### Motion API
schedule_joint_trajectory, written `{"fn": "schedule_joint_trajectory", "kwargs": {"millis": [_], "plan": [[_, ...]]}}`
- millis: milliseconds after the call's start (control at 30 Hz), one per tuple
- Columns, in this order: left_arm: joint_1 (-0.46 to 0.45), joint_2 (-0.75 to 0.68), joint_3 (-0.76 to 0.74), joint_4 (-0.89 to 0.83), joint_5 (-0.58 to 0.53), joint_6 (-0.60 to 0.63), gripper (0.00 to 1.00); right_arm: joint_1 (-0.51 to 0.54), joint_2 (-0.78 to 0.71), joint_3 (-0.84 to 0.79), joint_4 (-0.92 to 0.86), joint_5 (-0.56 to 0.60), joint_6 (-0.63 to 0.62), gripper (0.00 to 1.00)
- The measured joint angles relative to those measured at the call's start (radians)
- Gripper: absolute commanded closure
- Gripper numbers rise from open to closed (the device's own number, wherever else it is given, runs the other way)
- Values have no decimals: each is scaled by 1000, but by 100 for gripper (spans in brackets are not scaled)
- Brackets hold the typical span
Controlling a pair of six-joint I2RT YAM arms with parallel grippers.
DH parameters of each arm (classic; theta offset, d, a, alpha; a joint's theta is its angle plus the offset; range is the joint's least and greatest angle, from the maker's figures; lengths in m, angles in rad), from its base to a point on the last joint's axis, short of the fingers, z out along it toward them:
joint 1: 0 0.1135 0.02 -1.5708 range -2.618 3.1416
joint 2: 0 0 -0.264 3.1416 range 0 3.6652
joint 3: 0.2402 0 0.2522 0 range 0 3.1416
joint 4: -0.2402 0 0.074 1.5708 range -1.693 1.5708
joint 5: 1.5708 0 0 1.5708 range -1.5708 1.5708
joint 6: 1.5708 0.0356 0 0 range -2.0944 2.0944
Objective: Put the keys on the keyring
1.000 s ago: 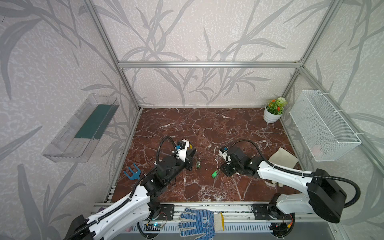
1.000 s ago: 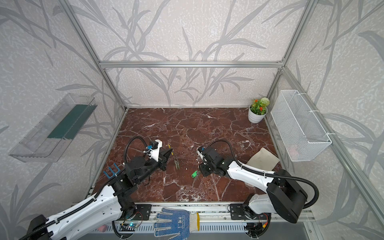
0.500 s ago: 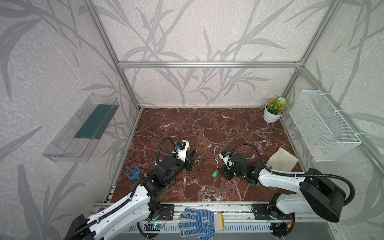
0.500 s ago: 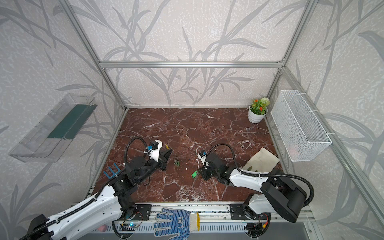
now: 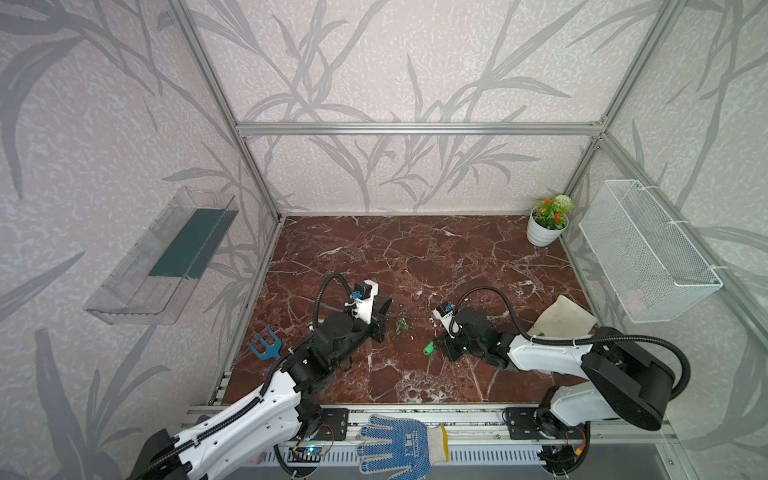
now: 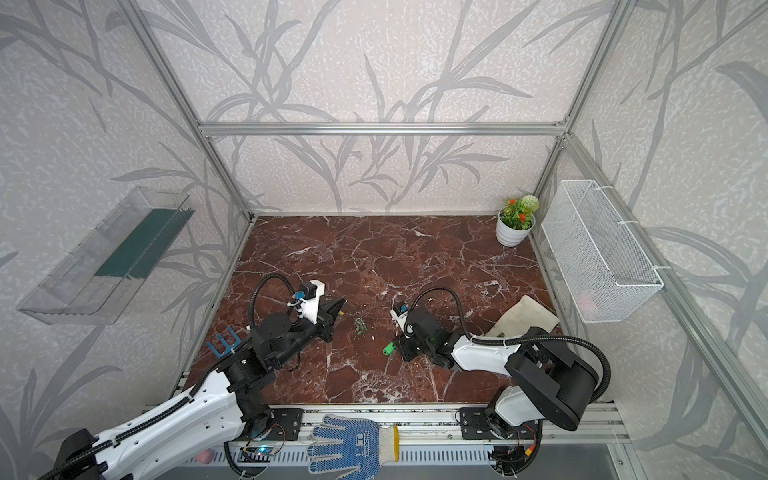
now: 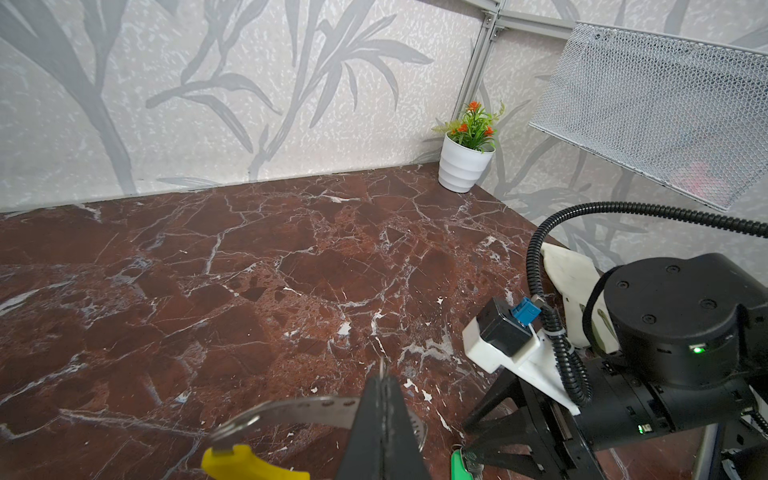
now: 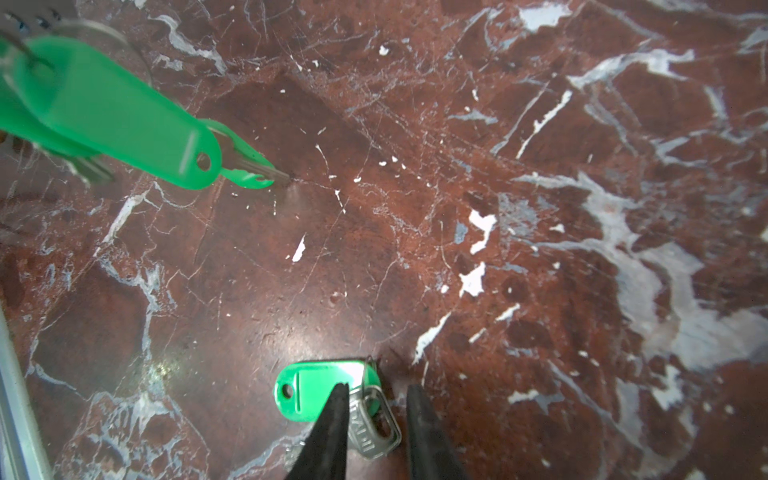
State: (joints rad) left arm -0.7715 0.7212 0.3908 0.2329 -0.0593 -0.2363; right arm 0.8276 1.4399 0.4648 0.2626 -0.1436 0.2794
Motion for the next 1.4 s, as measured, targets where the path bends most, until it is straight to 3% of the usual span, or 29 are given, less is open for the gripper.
{"fn": "schedule_joint_trajectory", "kwargs": {"millis": [267,800,1400], "plan": [[0,0,0,0,0,0,100,0,13,82,-80,4,-3,74],[0,0,0,0,0,0,100,0,155,374,-534,-22,-60,78],[0,0,0,0,0,0,100,0,287,554,-765,-32,-95,81]]}}
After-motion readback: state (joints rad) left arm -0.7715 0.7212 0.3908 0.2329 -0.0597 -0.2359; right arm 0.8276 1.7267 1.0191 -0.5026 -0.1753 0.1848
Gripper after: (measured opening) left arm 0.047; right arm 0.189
